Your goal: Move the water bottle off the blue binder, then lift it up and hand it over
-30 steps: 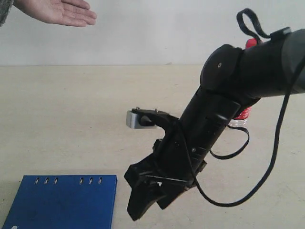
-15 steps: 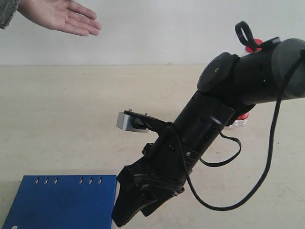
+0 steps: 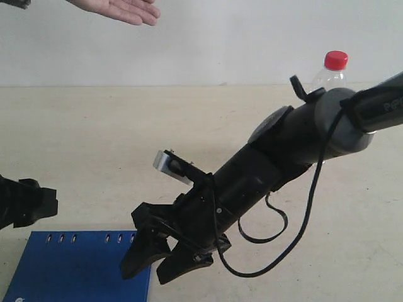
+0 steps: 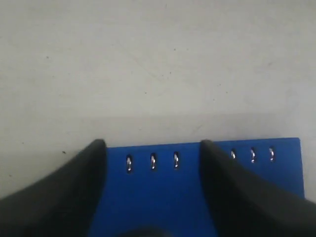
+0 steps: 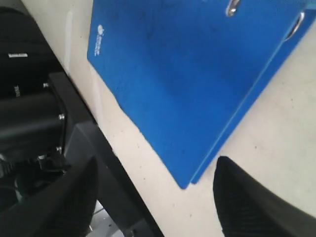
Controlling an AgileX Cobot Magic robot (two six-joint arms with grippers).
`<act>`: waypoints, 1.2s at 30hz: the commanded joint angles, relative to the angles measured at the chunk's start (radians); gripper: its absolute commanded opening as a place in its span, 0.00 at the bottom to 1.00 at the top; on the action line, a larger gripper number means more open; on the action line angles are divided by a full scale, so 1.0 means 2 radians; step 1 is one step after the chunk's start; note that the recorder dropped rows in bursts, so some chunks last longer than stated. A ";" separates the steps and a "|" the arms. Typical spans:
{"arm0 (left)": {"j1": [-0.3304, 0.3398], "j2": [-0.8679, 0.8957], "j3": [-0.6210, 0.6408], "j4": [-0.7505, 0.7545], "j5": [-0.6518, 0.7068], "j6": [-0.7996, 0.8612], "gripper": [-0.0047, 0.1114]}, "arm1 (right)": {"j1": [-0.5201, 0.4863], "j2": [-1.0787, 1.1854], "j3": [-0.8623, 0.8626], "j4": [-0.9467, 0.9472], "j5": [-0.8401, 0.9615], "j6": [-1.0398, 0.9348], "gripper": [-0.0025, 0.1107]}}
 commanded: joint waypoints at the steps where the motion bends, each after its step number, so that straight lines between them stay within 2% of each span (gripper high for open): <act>1: -0.001 0.035 -0.010 0.003 0.026 -0.009 0.62 | 0.000 0.011 -0.001 0.025 -0.009 -0.036 0.55; 5: -0.001 0.071 -0.010 0.004 0.032 -0.009 0.61 | 0.000 0.012 -0.001 0.025 -0.064 -0.038 0.55; 13: -0.001 0.090 -0.010 -0.009 0.032 -0.009 0.61 | 0.000 0.016 -0.001 0.031 -0.083 -0.066 0.55; 16: -0.001 0.090 -0.010 -0.010 0.032 -0.009 0.61 | 0.000 0.025 -0.001 0.072 -0.088 -0.081 0.55; 23: -0.001 0.090 -0.010 -0.013 0.044 -0.008 0.61 | 0.000 0.060 -0.001 0.220 0.000 -0.175 0.55; 29: -0.001 0.090 -0.010 -0.034 0.070 0.017 0.61 | 0.000 0.058 -0.001 0.231 0.121 -0.260 0.55; 36: -0.001 0.090 -0.010 -0.041 0.071 0.024 0.61 | 0.000 0.059 -0.001 0.233 0.126 -0.266 0.55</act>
